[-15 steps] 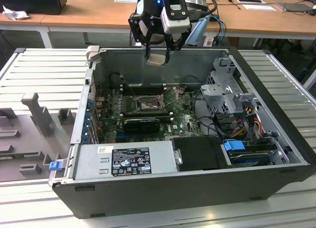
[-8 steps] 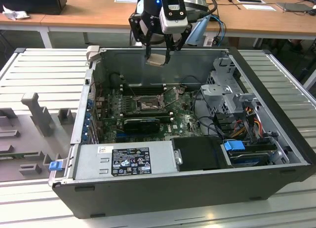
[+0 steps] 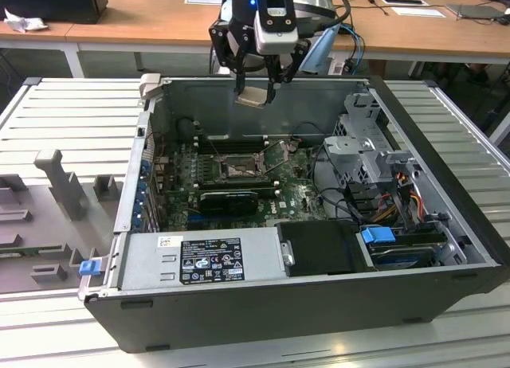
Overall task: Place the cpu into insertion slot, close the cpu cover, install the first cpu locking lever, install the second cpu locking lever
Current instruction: 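Place the cpu into insertion slot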
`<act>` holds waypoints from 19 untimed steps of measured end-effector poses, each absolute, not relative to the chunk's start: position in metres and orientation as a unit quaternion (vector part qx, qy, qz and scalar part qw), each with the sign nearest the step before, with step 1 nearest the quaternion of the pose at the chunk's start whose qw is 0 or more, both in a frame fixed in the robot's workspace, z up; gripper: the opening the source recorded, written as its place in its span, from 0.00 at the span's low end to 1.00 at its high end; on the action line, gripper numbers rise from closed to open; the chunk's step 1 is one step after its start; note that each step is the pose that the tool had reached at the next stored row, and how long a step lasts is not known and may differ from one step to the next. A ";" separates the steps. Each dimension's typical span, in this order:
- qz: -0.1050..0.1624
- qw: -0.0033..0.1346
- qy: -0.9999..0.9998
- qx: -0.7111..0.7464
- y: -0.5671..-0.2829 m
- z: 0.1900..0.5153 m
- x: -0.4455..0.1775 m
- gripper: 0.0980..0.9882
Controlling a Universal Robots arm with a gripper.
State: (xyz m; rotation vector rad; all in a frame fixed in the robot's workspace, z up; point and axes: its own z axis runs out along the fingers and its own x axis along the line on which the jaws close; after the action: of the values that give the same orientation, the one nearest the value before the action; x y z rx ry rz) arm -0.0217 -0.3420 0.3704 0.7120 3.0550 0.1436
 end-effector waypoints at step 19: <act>0.046 0.004 0.952 0.303 -0.342 0.370 -0.022 0.48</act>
State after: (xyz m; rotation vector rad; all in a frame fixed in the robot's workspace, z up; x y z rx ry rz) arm -0.0217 -0.3420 0.3704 0.9495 2.9821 0.1427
